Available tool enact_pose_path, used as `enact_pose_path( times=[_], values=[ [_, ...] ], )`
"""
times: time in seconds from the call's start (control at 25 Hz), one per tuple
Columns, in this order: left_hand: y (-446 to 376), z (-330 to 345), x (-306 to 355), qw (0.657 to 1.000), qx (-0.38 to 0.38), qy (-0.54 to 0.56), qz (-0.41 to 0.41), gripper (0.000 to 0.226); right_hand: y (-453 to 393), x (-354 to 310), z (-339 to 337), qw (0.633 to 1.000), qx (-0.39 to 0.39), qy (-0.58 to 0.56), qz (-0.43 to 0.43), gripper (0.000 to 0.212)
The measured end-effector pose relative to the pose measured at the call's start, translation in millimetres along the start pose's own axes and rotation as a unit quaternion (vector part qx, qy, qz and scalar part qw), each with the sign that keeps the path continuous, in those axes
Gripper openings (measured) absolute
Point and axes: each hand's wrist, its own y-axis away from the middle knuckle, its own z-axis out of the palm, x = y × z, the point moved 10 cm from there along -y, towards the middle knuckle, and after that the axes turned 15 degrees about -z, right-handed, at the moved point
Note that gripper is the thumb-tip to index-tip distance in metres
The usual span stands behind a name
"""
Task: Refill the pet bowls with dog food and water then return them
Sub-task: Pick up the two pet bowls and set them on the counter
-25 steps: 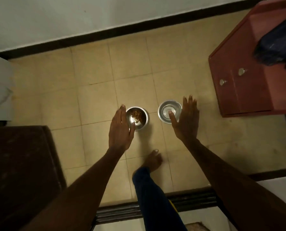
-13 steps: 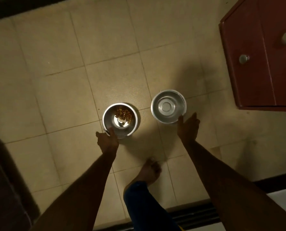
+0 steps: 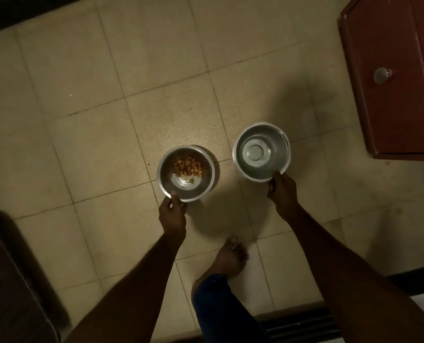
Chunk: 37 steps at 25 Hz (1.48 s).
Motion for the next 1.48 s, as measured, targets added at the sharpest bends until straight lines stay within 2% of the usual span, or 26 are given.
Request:
enact_pose_path(
  times=[0.16,0.4,0.56,0.68,0.88,1.08,1.2,1.32,1.48],
  values=[
    [59.1,3.4,57.3,0.994,-0.041,0.095,0.015,0.023,38.5,-60.6,-5.8,0.998,0.041,-0.036,-0.039,0.035],
    [233.1,-35.6,195.7,0.985,-0.069,0.130,0.086,0.031,163.6,-238.0,-5.3,0.985,0.082,-0.063,-0.142,0.050],
    [379.8,-99.2,269.2,0.978,-0.092,0.163,0.093,0.031,297.2,-380.6,0.2,0.969,0.097,-0.108,-0.198,0.054],
    [496.0,-159.4,314.4,0.972,-0.115,0.164,0.122,0.027,410.3,-483.5,-4.3,0.951,0.080,-0.160,-0.252,0.056],
    [683.5,-256.6,338.5,0.961,-0.126,0.154,0.190,0.028,598.0,-596.4,-55.2,0.920,0.064,-0.175,-0.346,0.060],
    [834.5,-333.1,297.6,0.950,-0.153,0.156,0.224,0.021,757.9,-613.8,-143.5,0.905,0.080,-0.198,-0.368,0.058],
    [913.0,-378.4,247.2,0.941,-0.174,0.147,0.251,0.017,849.4,-591.9,-207.2,0.898,0.098,-0.210,-0.374,0.046],
    [977.3,-414.7,192.8,0.931,-0.184,0.129,0.288,0.014,927.5,-563.2,-271.6,0.888,0.122,-0.213,-0.390,0.046],
    [1040.5,-442.5,108.1,0.926,-0.214,0.107,0.291,0.012,1014.8,-510.0,-353.4,0.870,0.157,-0.224,-0.410,0.047]
  ],
)
